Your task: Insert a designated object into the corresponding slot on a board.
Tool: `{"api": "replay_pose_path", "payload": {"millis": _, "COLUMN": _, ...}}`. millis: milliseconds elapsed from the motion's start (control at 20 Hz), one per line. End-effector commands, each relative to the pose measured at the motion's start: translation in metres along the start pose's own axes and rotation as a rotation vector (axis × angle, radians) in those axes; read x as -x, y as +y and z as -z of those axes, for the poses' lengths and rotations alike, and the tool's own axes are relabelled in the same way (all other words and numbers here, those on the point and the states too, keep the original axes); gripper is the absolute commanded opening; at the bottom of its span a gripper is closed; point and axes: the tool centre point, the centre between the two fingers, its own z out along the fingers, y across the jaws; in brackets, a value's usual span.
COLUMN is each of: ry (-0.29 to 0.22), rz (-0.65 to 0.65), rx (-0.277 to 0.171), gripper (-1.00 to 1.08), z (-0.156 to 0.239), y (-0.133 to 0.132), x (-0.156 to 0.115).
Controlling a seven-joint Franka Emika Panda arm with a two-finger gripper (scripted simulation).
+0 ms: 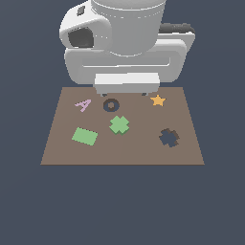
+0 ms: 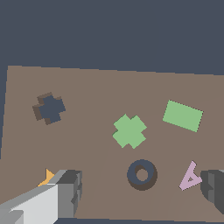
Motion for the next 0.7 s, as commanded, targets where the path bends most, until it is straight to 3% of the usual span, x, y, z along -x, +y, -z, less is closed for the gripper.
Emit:
{"api": "replay_pose_path", "payload": {"millis": 0, "ry": 0.0, "rz": 0.0, "rx": 0.0, "gripper": 1.0, "z": 0.0, "y": 0.0, "x": 0.0}}
{"api": "replay_pose_path", "payload": {"millis": 650, "ry": -0.005, "rz": 0.108, "rx": -0.005, "gripper": 1.0, "z": -0.021, "y": 0.003, "x": -0.001}}
